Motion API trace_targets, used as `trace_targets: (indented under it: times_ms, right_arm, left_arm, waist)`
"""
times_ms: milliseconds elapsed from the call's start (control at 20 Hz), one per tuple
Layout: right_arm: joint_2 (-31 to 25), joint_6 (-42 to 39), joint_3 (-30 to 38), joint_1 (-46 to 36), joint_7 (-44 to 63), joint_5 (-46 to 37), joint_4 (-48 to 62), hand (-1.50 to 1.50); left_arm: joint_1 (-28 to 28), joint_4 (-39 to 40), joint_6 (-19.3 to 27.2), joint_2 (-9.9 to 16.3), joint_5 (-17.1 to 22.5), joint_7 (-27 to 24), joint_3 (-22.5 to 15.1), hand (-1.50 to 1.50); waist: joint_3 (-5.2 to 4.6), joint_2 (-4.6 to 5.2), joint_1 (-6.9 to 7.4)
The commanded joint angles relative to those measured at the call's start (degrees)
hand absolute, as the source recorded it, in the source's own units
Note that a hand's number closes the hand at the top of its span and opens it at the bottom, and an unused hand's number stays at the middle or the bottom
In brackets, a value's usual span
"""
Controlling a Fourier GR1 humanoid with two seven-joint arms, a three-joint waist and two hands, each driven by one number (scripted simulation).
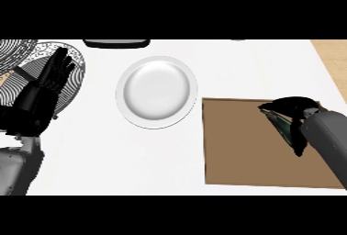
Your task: Pick the eggplant from the tray and place it in the plate
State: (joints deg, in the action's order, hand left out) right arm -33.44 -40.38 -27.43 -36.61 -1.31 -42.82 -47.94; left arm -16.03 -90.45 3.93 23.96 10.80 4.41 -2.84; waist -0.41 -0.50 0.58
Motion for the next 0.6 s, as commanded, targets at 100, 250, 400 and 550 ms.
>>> trace_targets:
  times_ms: [100, 250, 400, 550]
  right_arm:
    - [1.2, 4.9, -2.1, 0.5, -2.1, -6.8, 5.9, -1.50]
    - [3.5, 15.4, 2.4, 2.4, -5.2, -4.8, 4.9, 1.50]
    - [4.4, 20.4, 3.3, 0.6, -6.9, -7.3, 7.0, 1.50]
    - [4.7, 25.4, 5.4, -2.6, -8.3, -8.1, 8.4, 1.50]
  left_arm:
    - [-0.2, -0.6, 0.3, -2.5, -3.2, -0.3, -2.0, 0.00]
    - [-1.6, -1.0, -2.0, 0.4, 0.8, 3.2, 2.4, 0.00]
    - [-2.0, 0.0, -1.3, -1.1, -1.2, 2.5, 1.5, 0.00]
    - [-0.7, 1.2, -4.1, -0.4, 0.1, 0.1, 2.6, 0.00]
  waist:
    - [0.45, 0.69, 0.05]
    - [0.49, 0.68, 0.14]
    - [0.47, 0.73, 0.10]
    - [0.48, 0.86, 0.58]
